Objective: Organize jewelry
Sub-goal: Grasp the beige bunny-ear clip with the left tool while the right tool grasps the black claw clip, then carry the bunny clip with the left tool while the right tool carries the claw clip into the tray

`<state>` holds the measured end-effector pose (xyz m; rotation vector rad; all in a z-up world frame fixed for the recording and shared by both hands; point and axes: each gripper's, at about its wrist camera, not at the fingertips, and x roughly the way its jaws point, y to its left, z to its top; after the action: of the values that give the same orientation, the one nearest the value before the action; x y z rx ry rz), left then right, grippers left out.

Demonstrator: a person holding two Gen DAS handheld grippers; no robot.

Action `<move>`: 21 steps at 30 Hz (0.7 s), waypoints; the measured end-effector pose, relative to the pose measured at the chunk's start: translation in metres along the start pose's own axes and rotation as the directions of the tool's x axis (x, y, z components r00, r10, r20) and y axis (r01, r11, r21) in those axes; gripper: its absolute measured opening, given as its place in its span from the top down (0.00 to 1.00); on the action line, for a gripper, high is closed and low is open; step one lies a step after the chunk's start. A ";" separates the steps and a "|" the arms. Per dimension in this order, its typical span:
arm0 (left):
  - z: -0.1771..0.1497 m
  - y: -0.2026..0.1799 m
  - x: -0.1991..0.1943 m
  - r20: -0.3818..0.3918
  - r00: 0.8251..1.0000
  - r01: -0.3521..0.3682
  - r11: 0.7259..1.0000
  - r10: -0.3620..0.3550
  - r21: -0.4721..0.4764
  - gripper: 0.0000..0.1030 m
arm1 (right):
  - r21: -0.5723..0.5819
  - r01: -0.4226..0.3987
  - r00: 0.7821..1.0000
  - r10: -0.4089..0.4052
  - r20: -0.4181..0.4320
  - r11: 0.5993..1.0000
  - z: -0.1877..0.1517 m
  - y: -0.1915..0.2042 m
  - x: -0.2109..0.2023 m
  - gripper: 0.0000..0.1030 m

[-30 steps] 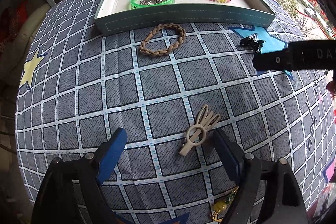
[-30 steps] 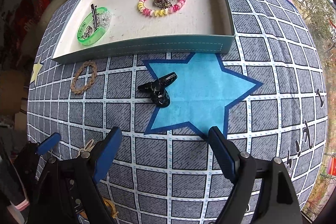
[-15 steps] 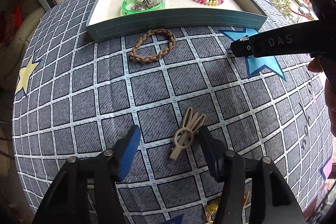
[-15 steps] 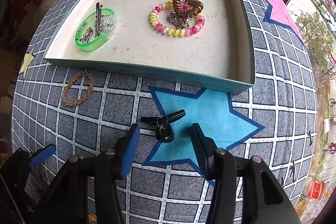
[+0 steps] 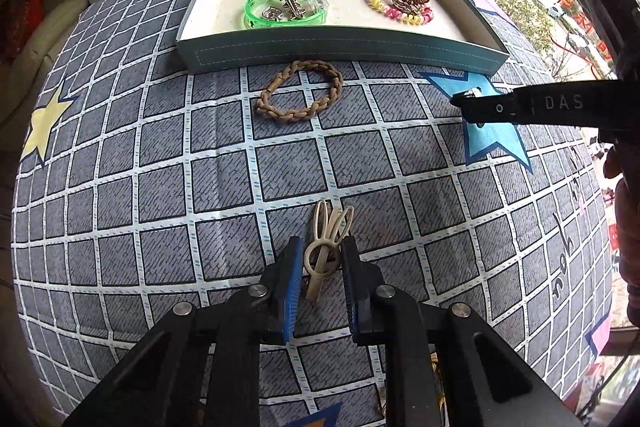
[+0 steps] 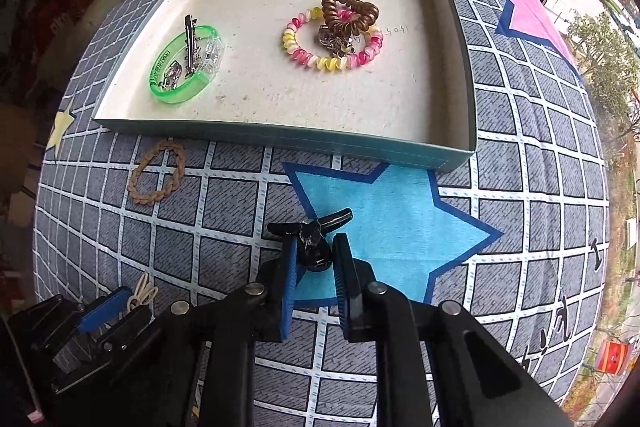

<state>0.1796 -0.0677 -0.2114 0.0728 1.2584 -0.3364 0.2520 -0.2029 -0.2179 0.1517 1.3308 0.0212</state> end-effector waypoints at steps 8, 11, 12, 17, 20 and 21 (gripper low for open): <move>0.007 0.016 -0.019 0.033 0.999 0.017 0.999 -0.016 -0.038 0.69 | 0.053 -0.068 0.998 0.068 0.008 0.996 -0.014 -0.015 -0.020 0.81; 0.009 0.019 -0.029 0.055 0.998 0.024 0.999 -0.021 -0.048 0.69 | 0.062 -0.087 0.996 0.086 0.010 0.994 -0.020 -0.015 -0.027 0.81; 0.011 0.020 -0.033 0.063 0.998 0.025 0.998 -0.022 -0.050 0.69 | 0.062 -0.091 0.996 0.090 0.012 0.994 -0.022 -0.015 -0.030 0.81; 0.022 0.020 -0.046 0.100 0.995 0.028 0.998 -0.023 -0.049 0.69 | 0.063 -0.099 0.995 0.098 0.030 0.993 -0.026 -0.022 -0.046 0.81; 0.033 0.019 -0.050 0.121 0.992 0.027 0.999 -0.022 -0.041 0.69 | 0.067 -0.104 0.994 0.101 0.044 0.992 -0.020 -0.021 -0.052 0.81; 0.036 0.018 -0.053 0.129 0.991 0.027 0.999 -0.021 -0.038 0.69 | 0.068 -0.105 0.994 0.102 0.050 0.992 -0.018 -0.023 -0.055 0.81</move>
<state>0.2041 -0.0477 -0.1531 0.0022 1.1388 -0.3318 0.2196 -0.2292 -0.1716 0.2793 1.2772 0.0586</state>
